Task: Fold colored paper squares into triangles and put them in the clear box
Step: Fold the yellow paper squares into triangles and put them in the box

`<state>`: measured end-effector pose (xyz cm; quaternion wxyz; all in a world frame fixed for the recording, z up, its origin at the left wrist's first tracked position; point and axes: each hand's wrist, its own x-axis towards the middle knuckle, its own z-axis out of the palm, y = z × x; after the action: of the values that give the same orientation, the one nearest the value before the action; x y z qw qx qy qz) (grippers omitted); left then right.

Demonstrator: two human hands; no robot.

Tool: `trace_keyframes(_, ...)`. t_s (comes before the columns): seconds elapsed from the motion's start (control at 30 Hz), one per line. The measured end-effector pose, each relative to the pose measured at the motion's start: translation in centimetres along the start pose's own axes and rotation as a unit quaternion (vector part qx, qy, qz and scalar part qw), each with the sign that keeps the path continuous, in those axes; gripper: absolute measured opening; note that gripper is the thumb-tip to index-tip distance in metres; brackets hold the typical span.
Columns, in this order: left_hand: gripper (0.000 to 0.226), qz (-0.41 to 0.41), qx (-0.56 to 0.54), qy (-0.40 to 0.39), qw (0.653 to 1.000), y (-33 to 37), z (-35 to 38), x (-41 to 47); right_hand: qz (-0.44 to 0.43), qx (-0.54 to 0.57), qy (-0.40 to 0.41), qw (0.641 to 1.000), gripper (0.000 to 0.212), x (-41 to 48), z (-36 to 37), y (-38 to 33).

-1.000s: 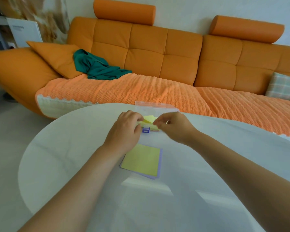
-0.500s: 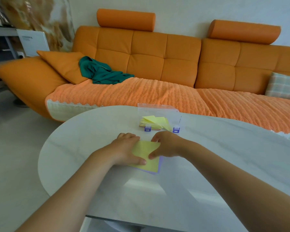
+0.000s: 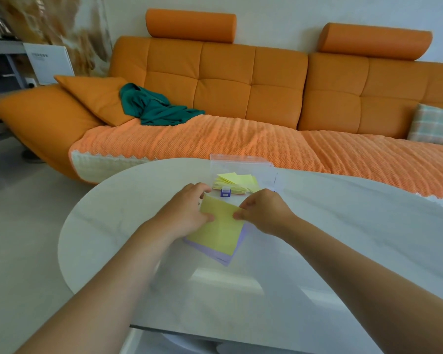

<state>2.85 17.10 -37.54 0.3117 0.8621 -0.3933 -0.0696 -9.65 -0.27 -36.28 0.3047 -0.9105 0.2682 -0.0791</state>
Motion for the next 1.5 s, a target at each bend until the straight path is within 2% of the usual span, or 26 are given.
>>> trace_keyframes(0.1, 0.066, 0.003, 0.005, 0.009, 1.000, 0.0, 0.0, 0.1, -0.025, -0.002, 0.006, 1.000, 0.011, -0.3, -0.1, 0.2)
trace_keyframes(0.17, 0.068, 0.007, 0.000, 0.021, 1.000, 0.2, -0.1, 0.2, -0.043, 0.013, 0.003, 0.999, 0.016, -0.6, -0.3, 0.2)
trace_keyframes(0.23, 0.068, 0.010, -0.011, 0.036, 0.999, 0.5, -0.2, 0.1, -0.047, 0.050, 0.004, 0.998, 0.019, -1.0, -0.7, 0.4)
trace_keyframes(0.3, 0.064, 0.009, -0.040, 0.042, 0.998, 1.1, -0.3, 0.1, -0.035, 0.113, 0.010, 0.993, 0.011, -1.4, -1.5, 0.6)
trace_keyframes(0.47, 0.013, -0.003, -0.194, 0.031, 0.981, 4.0, 0.4, 0.1, -0.015, 0.229, 0.012, 0.973, 0.016, -3.3, -4.6, 2.4)
trace_keyframes(0.57, 0.004, -0.019, -0.249, 0.008, 0.968, 5.8, 1.1, 0.0, -0.023, 0.230, 0.029, 0.972, 0.014, -4.5, -5.5, 4.1)
trace_keyframes(0.63, 0.005, -0.042, -0.282, -0.009, 0.959, 6.6, 1.6, 0.0, -0.039, 0.191, 0.065, 0.979, 0.039, -5.2, -5.7, 5.4)
trace_keyframes(0.7, 0.009, -0.066, -0.301, -0.034, 0.951, 7.6, 2.3, 0.2, -0.102, 0.108, 0.111, 0.983, 0.071, -6.3, -6.0, 7.0)
trace_keyframes(0.77, 0.013, -0.090, -0.321, -0.062, 0.941, 8.4, 3.1, 0.4, -0.190, 0.006, 0.147, 0.971, 0.080, -7.0, -6.2, 8.5)
trace_keyframes(0.8, 0.013, -0.100, -0.332, -0.074, 0.935, 8.9, 3.5, 0.5, -0.222, -0.042, 0.162, 0.960, 0.075, -7.1, -6.2, 9.1)
trace_keyframes(0.87, 0.009, -0.109, -0.342, -0.094, 0.929, 9.6, 4.4, 0.7, -0.247, -0.098, 0.188, 0.945, 0.052, -7.2, -6.4, 9.6)
trace_keyframes(0.93, 0.009, -0.108, -0.325, -0.106, 0.934, 10.4, 5.2, 0.9, -0.265, -0.109, 0.205, 0.936, 0.027, -7.2, -6.6, 10.0)
trace_keyframes(1.0, 0.013, -0.102, -0.306, -0.106, 0.941, 11.0, 6.0, 1.1, -0.268, -0.089, 0.200, 0.938, 0.014, -7.4, -6.7, 10.4)
trace_keyframes(1.17, 0.035, -0.077, -0.301, -0.119, 0.943, 11.8, 7.2, 1.4, -0.223, 0.024, 0.147, 0.963, 0.008, -7.6, -6.7, 11.4)
trace_keyframes(1.3, 0.039, -0.037, -0.301, -0.137, 0.943, 12.1, 7.7, 1.5, -0.133, 0.070, 0.086, 0.985, 0.009, -7.6, -7.2, 11.6)
trace_keyframes(1.37, 0.039, -0.009, -0.296, -0.159, 0.942, 12.3, 7.6, 1.3, -0.093, 0.112, 0.070, 0.987, 0.008, -7.3, -7.3, 11.6)
trace_keyframes(1.5, 0.043, -0.018, -0.278, -0.170, 0.945, 12.9, 7.4, 0.8, -0.034, 0.223, 0.047, 0.973, 0.006, -6.7, -7.5, 11.3)
